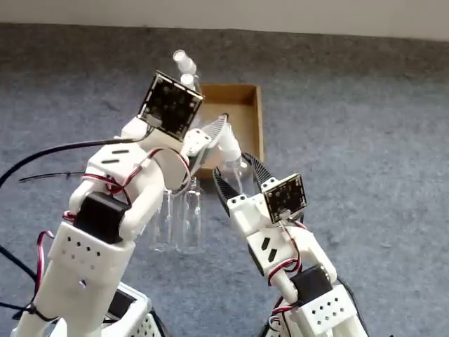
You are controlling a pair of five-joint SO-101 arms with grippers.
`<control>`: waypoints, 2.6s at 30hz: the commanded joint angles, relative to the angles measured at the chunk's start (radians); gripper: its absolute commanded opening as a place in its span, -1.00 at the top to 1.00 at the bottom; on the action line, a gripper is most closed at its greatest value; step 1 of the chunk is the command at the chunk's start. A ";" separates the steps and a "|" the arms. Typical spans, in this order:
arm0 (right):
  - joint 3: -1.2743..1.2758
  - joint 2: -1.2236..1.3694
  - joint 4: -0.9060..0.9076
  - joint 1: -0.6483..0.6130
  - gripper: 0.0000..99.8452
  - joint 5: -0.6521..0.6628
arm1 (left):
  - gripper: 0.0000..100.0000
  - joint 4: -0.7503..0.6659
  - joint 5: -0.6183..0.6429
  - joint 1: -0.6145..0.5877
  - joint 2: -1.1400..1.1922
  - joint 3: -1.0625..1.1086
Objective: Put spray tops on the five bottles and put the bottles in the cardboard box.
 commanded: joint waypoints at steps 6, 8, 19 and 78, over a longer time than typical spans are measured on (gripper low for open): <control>-0.005 -0.013 -0.018 0.013 0.99 -0.011 | 0.65 0.087 -0.061 0.133 0.007 -0.033; -0.005 -0.013 -0.018 0.013 0.99 -0.011 | 0.68 0.081 -0.061 0.128 0.001 -0.022; -0.005 -0.012 -0.018 0.013 0.99 -0.011 | 0.68 0.222 -0.055 -0.071 -0.002 -0.262; -0.978 0.788 0.311 -0.229 0.99 -0.012 | 0.39 0.081 0.026 -0.237 -0.877 0.762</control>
